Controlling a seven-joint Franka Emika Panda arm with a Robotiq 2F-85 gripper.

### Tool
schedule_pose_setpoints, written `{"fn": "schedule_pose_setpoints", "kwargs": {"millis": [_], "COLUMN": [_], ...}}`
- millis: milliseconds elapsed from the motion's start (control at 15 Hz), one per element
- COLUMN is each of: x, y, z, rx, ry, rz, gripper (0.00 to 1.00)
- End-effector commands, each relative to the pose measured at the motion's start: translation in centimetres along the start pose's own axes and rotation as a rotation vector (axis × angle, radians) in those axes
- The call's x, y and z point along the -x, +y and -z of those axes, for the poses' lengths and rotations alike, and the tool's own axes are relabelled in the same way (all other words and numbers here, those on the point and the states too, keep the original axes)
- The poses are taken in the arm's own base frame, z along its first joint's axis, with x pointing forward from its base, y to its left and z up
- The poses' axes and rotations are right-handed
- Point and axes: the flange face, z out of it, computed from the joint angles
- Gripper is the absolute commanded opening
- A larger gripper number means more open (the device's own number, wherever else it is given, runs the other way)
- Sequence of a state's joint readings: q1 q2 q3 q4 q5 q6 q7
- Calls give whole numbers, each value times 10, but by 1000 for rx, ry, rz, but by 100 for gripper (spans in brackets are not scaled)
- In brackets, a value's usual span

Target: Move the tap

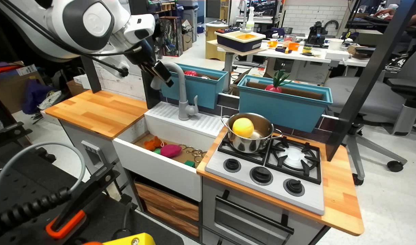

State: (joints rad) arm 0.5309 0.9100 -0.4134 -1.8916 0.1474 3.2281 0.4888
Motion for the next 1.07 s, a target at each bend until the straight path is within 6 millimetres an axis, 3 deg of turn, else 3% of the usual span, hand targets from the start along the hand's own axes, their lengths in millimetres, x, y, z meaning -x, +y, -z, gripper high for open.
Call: {"fn": "schedule_pose_setpoints", "kwargs": {"millis": [0,667,1000], "x": [-2,26,20], "y": [3,46,96], "z": [-11,2,31], "rx": [16,84,186], "ry": [98,-18,-79], "rz": [11,-34,-26], "gripper": [100,100,100]}}
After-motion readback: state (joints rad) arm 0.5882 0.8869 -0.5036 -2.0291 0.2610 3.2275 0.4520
